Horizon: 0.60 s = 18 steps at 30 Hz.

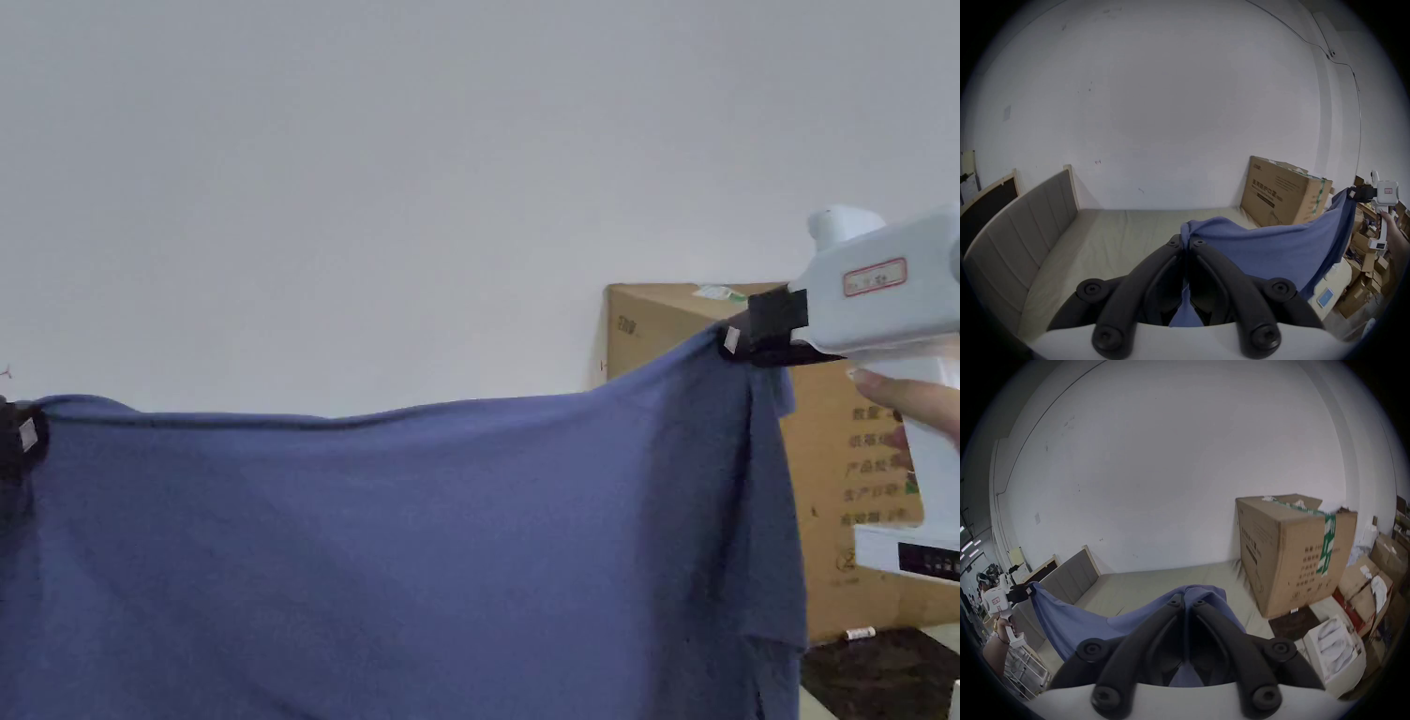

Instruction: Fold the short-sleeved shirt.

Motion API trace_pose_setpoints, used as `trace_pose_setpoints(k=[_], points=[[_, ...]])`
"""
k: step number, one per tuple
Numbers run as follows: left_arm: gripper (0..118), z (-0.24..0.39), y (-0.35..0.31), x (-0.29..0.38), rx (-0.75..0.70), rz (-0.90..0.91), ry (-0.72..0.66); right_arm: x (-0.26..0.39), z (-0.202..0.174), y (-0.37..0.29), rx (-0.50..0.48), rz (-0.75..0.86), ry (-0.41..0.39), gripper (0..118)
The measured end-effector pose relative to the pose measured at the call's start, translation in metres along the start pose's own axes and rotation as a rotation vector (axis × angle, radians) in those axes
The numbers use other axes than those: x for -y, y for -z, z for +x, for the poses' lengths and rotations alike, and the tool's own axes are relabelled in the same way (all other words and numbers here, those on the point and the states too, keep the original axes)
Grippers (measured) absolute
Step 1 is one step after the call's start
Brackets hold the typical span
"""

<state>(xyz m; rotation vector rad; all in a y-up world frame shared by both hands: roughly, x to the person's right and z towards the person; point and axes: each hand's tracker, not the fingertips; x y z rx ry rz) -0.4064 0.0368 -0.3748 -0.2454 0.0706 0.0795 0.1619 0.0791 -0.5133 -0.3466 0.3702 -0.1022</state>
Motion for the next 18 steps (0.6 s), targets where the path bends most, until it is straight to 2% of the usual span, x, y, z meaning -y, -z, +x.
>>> trace_pose_setpoints(k=[2, 6, 11, 18], points=[[2, -0.003, 0.018, -0.016, -0.023, 0.036, -0.013, -0.020, -0.004, 0.020, 0.035, 0.018, -0.032, 2], [2, -0.004, 0.062, -0.042, -0.068, 0.073, -0.030, -0.056, -0.007, 0.061, 0.061, 0.053, -0.005, 1], [2, -0.003, 0.111, -0.065, -0.098, 0.122, -0.010, -0.094, -0.016, 0.105, 0.124, 0.087, -0.061, 2], [2, -0.003, 0.169, -0.081, -0.135, 0.142, 0.000, -0.116, -0.020, 0.145, 0.175, 0.138, -0.067, 1]])
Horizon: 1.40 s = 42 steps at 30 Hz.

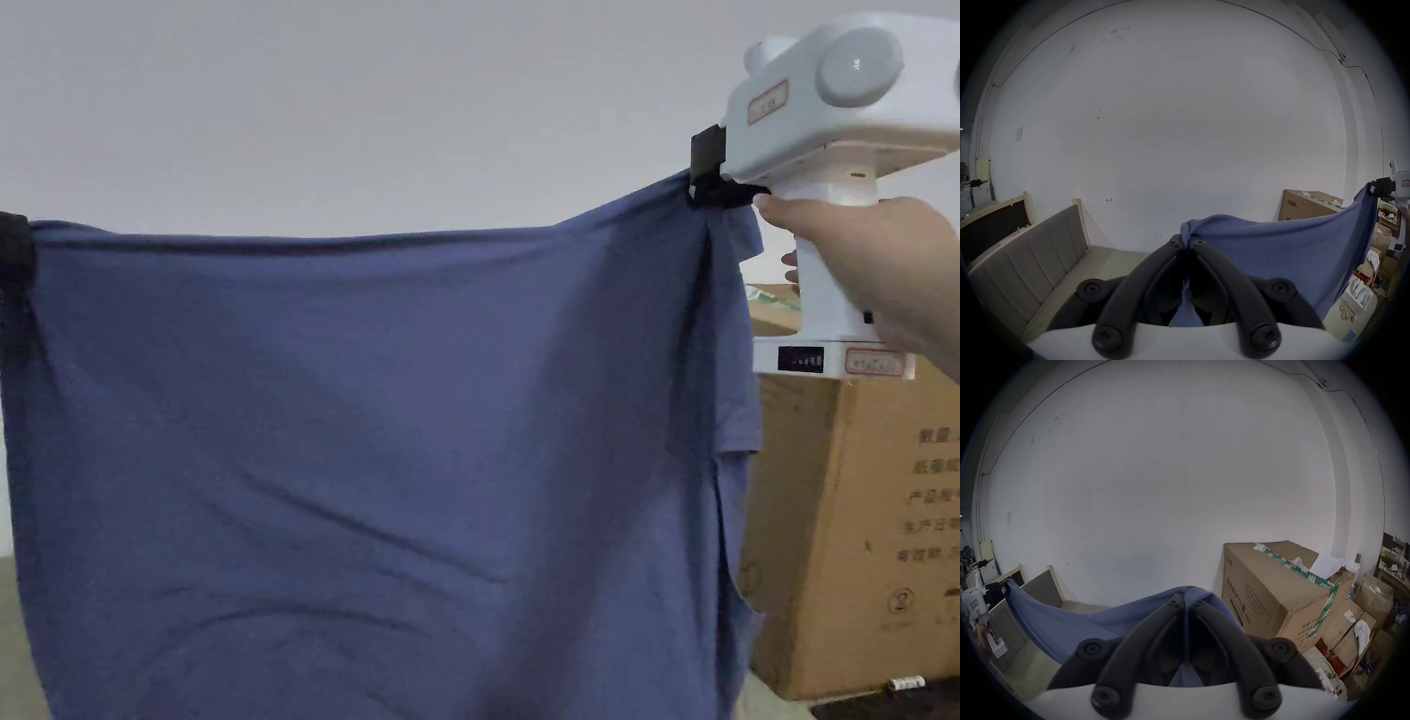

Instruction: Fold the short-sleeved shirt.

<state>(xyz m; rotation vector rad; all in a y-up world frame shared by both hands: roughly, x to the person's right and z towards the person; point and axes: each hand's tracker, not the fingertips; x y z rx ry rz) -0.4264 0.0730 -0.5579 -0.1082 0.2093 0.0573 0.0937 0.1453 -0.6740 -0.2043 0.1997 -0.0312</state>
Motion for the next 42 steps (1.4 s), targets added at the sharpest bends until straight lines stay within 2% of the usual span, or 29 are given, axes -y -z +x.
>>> trace_pose_setpoints(k=[5, 7, 10, 12, 16, 19, 21, 23, 25, 26, 27, 30, 34, 39, 40, 41, 42], points=[[2, 0.003, 0.038, 0.048, -0.018, -0.104, -0.019, 0.050, -0.006, 0.031, 0.026, -0.039, -0.008, 2], [2, 0.005, 0.047, 0.093, -0.008, -0.182, -0.049, 0.100, -0.008, 0.046, 0.039, -0.120, -0.009, 1], [2, 0.006, 0.042, 0.184, 0.019, -0.320, -0.094, 0.203, -0.003, 0.057, 0.008, -0.255, 0.013, 1], [2, 0.005, 0.031, 0.250, 0.046, -0.451, -0.128, 0.281, 0.003, 0.055, -0.009, -0.419, 0.033, 1], [2, 0.002, -0.024, 0.358, 0.075, -0.650, -0.090, 0.416, 0.026, 0.021, -0.014, -0.673, 0.044, 1], [2, -0.017, -0.078, 0.409, 0.113, -0.763, -0.091, 0.479, 0.045, -0.047, -0.064, -0.783, -0.002, 1], [2, -0.028, -0.119, 0.428, 0.121, -0.814, -0.075, 0.508, 0.060, -0.093, -0.067, -0.853, 0.000, 1], [2, -0.038, -0.158, 0.436, 0.152, -0.843, -0.059, 0.524, 0.077, -0.138, -0.073, -0.890, 0.049, 2], [2, -0.048, -0.193, 0.440, 0.167, -0.869, -0.045, 0.530, 0.089, -0.177, -0.077, -0.887, 0.024, 2], [2, -0.051, -0.212, 0.439, 0.172, -0.872, -0.051, 0.531, 0.092, -0.194, -0.080, -0.887, -0.033, 2], [2, -0.055, -0.229, 0.440, 0.171, -0.869, -0.054, 0.531, 0.093, -0.210, -0.089, -0.896, -0.055, 2], [2, -0.057, -0.265, 0.446, 0.200, -0.925, -0.038, 0.535, 0.092, -0.242, -0.139, -0.950, -0.028, 2], [2, -0.059, -0.280, 0.461, 0.209, -1.024, 0.043, 0.555, 0.081, -0.246, -0.158, -1.058, -0.107, 2], [2, -0.056, -0.261, 0.474, 0.251, -1.145, 0.127, 0.568, 0.073, -0.216, -0.134, -1.149, -0.129, 2], [3, -0.054, -0.257, 0.473, 0.249, -1.151, 0.129, 0.568, 0.071, -0.213, -0.128, -1.160, -0.133, 4], [8, -0.053, -0.253, 0.471, 0.240, -1.170, 0.125, 0.565, 0.070, -0.210, -0.123, -1.179, -0.135, 12], [25, -0.052, -0.252, 0.468, 0.235, -1.207, 0.100, 0.562, 0.069, -0.209, -0.108, -1.189, -0.145, 31]])
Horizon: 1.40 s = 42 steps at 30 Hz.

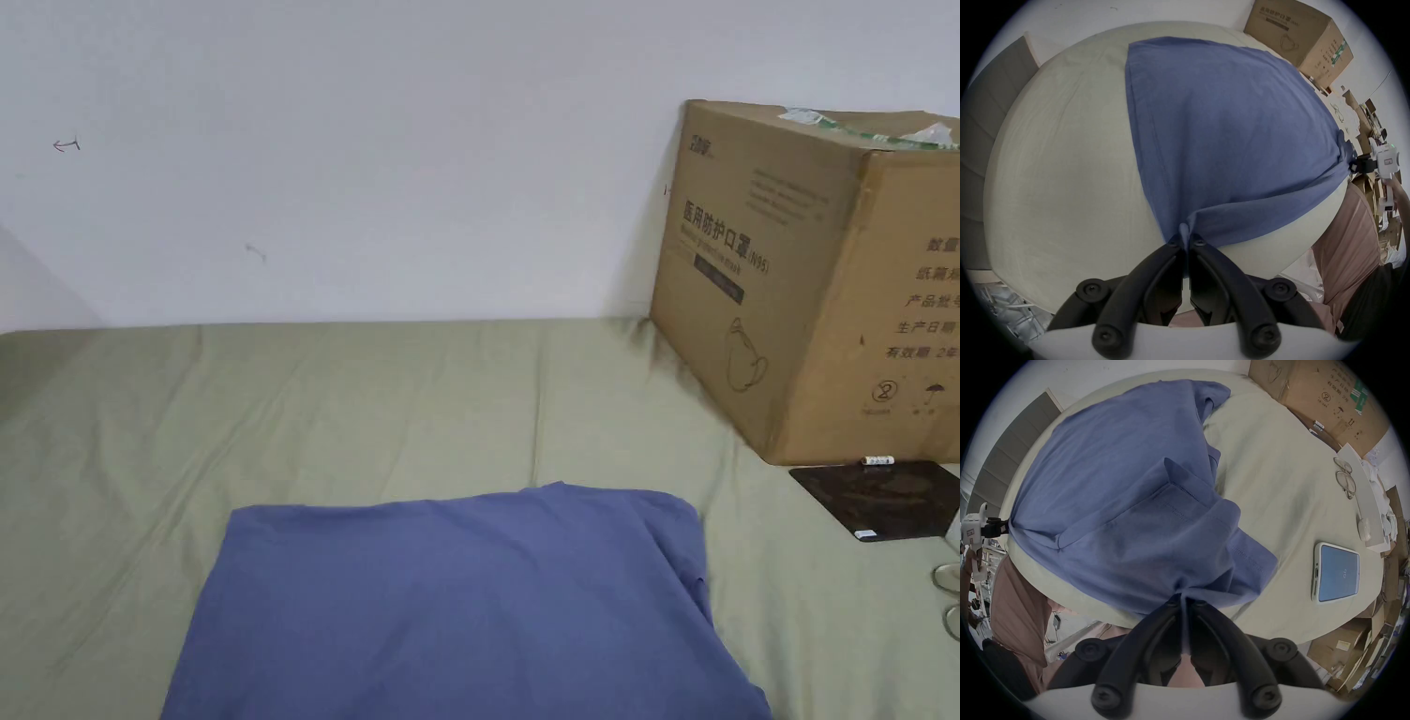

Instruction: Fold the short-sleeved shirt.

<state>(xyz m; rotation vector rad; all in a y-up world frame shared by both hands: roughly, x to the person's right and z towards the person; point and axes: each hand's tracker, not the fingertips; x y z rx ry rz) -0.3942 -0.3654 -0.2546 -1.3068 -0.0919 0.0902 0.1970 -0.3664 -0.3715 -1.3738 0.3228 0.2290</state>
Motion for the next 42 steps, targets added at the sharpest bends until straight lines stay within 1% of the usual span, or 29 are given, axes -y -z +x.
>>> trace_pose_setpoints(k=[1, 2, 3, 4, 5, 6, 8, 10, 13, 15, 16, 17, 19, 20, 22, 23, 25, 27, 28, 30, 31, 32, 33, 35, 36, 37, 38, 39, 42], points=[[43, -0.003, -0.001, -0.003, 0.024, -0.029, -0.040, -0.001, 0.002, -0.004, -0.005, -0.013, 0.003, 55], [68, -0.006, -0.004, -0.005, 0.085, -0.040, -0.077, -0.002, 0.002, -0.005, -0.021, -0.057, 0.022, 88], [87, -0.009, -0.004, -0.006, 0.132, -0.059, -0.109, -0.001, 0.001, -0.005, 0.015, -0.087, 0.032, 106], [96, -0.011, -0.003, -0.007, 0.146, -0.118, -0.146, 0.000, 0.001, -0.007, 0.018, -0.085, 0.029, 113], [96, -0.013, -0.009, -0.006, 0.152, -0.115, -0.160, -0.002, 0.000, -0.014, 0.016, -0.063, 0.026, 113], [110, -0.013, -0.018, -0.007, 0.145, -0.085, -0.147, -0.003, -0.001, -0.023, 0.004, -0.046, 0.040, 117], [107, -0.006, -0.042, -0.004, 0.115, -0.023, -0.129, -0.006, -0.005, -0.048, -0.063, 0.040, 0.077, 117], [107, 0.000, -0.075, -0.005, 0.109, 0.114, -0.158, 0.000, -0.011, -0.078, -0.120, 0.188, 0.099, 117], [107, 0.017, -0.129, 0.005, 0.106, 0.476, -0.219, 0.006, -0.031, -0.126, -0.191, 0.532, 0.114, 117], [107, 0.042, -0.157, 0.023, 0.049, 0.806, -0.216, 0.021, -0.050, -0.146, -0.178, 0.839, 0.120, 114], [105, 0.052, -0.166, 0.036, 0.028, 0.956, -0.203, 0.032, -0.060, -0.152, -0.157, 0.999, 0.120, 109], [96, 0.066, -0.172, 0.049, -0.020, 1.106, -0.184, 0.044, -0.070, -0.161, -0.132, 1.170, 0.137, 98], [36, 0.092, -0.177, 0.061, -0.182, 1.281, -0.161, 0.043, -0.099, -0.158, 0.081, 1.281, 0.199, 35], [4, 0.101, -0.175, 0.064, -0.269, 1.305, -0.166, 0.042, -0.104, -0.160, 0.070, 1.297, 0.219, 7], [0, 0.108, -0.178, 0.067, -0.268, 1.313, -0.161, 0.037, -0.107, -0.159, -0.137, 1.265, 0.213, 4], [0, 0.107, -0.178, 0.065, -0.141, 1.247, -0.146, 0.033, -0.111, -0.159, -0.146, 1.247, 0.205, 3], [0, 0.091, -0.172, 0.051, -0.121, 1.120, -0.133, 0.034, -0.112, -0.161, -0.087, 1.223, 0.132, 2], [0, 0.075, -0.163, 0.029, -0.102, 0.863, -0.108, 0.036, -0.113, -0.162, -0.109, 1.202, 0.064, 2], [0, 0.062, -0.150, 0.018, -0.059, 0.667, -0.138, 0.036, -0.113, -0.161, -0.113, 1.181, 0.051, 2], [0, 0.033, -0.105, 0.010, 0.130, 0.207, -0.289, 0.042, -0.115, -0.156, -0.137, 1.119, 0.038, 2], [0, 0.021, -0.079, 0.017, 0.176, 0.113, -0.374, 0.042, -0.113, -0.151, -0.156, 1.088, 0.037, 2], [0, 0.017, -0.062, 0.025, 0.200, 0.087, -0.382, 0.044, -0.112, -0.146, -0.170, 1.069, 0.041, 2], [0, 0.013, -0.049, 0.029, 0.157, 0.104, -0.336, 0.047, -0.111, -0.142, -0.164, 1.073, 0.049, 2], [2, 0.008, -0.032, 0.028, 0.043, 0.076, -0.308, 0.050, -0.109, -0.134, -0.144, 1.043, 0.067, 2], [36, 0.011, -0.024, 0.032, -0.001, 0.088, -0.314, 0.049, -0.107, -0.131, -0.147, 1.015, 0.082, 2], [80, 0.009, -0.020, 0.031, -0.022, 0.113, -0.303, 0.051, -0.104, -0.128, -0.162, 0.996, 0.101, 2], [108, 0.007, -0.017, 0.028, -0.031, 0.159, -0.293, 0.051, -0.102, -0.126, -0.184, 0.983, 0.123, 2], [112, 0.003, -0.010, 0.023, -0.079, 0.151, -0.281, 0.051, -0.100, -0.125, -0.204, 0.976, 0.138, 2], [110, 0.003, 0.018, 0.015, -0.103, 0.126, -0.258, 0.050, -0.099, -0.125, -0.203, 0.960, 0.148, 2]])
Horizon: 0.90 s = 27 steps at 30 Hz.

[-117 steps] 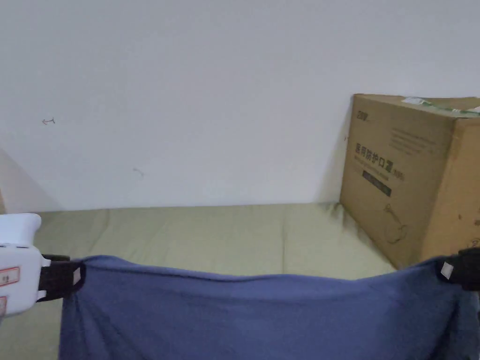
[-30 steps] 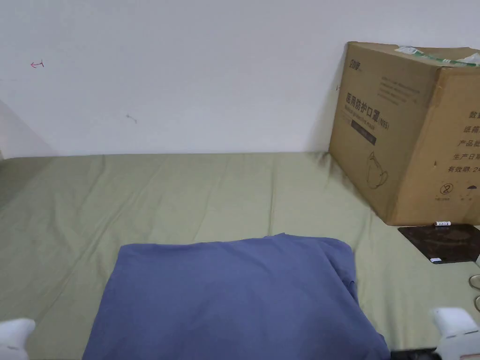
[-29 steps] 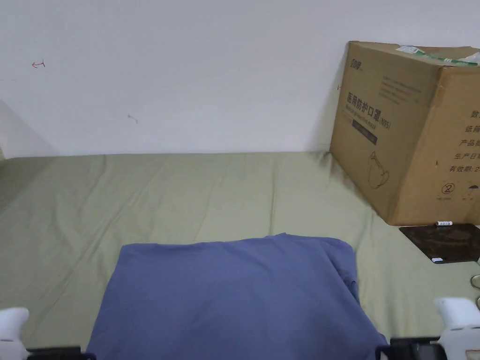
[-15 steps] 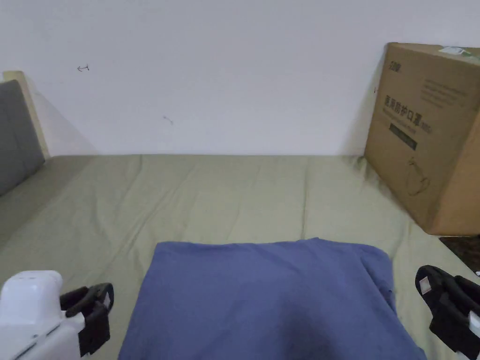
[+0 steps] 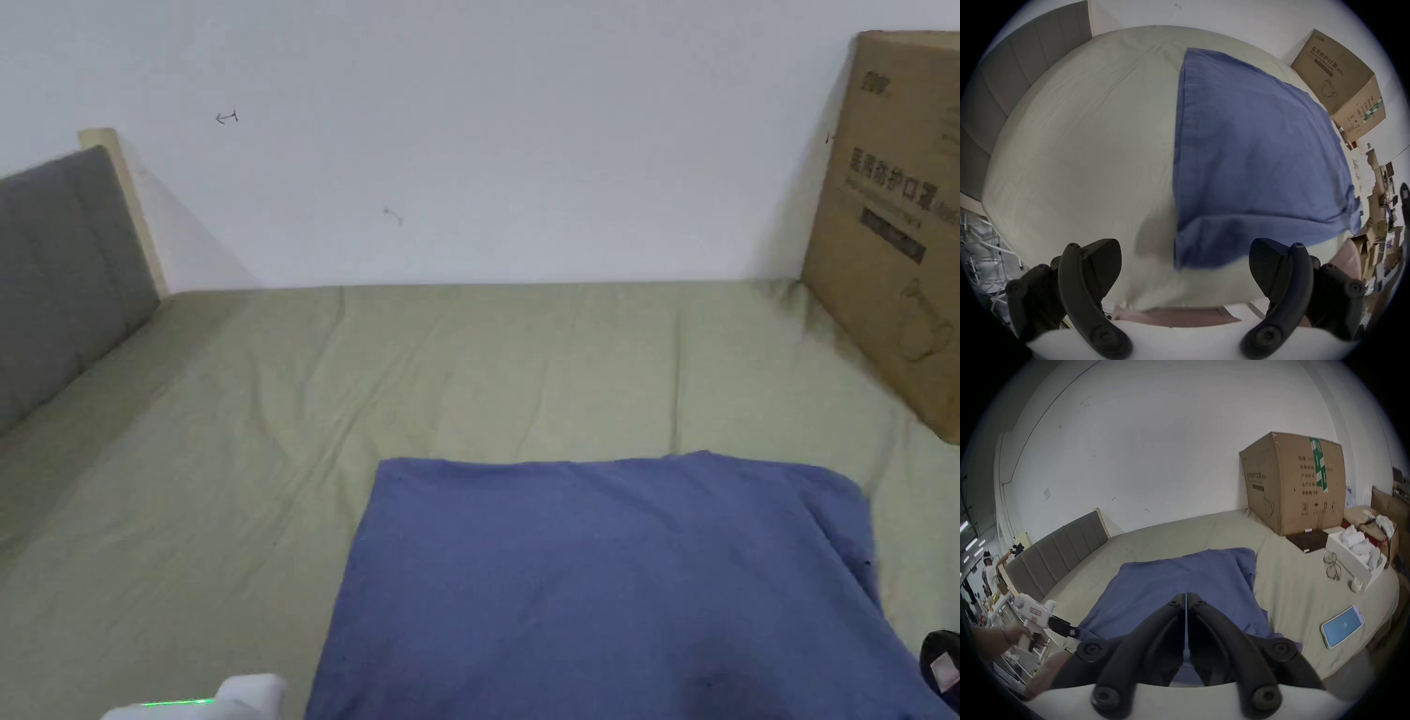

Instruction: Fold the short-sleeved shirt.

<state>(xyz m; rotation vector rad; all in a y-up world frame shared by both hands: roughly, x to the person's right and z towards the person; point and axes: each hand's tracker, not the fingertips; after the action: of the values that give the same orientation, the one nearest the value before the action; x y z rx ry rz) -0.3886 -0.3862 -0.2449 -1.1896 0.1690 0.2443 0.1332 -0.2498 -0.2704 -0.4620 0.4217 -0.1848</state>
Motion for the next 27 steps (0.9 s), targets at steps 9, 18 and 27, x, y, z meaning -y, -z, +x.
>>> trace_pose_setpoints(k=[9, 18, 27], points=[[118, 0.007, 0.021, -0.001, -0.001, -0.096, 0.013, -0.001, 0.012, -0.004, 0.024, -0.002, 0.032, 2], [3, 0.015, -0.047, 0.013, 0.160, 0.035, -0.064, 0.001, 0.076, 0.016, 0.056, -0.255, 0.121, 2], [3, 0.039, -0.082, 0.015, 0.139, 0.130, 0.074, 0.054, 0.135, 0.082, 0.314, -0.794, 0.047, 118]])
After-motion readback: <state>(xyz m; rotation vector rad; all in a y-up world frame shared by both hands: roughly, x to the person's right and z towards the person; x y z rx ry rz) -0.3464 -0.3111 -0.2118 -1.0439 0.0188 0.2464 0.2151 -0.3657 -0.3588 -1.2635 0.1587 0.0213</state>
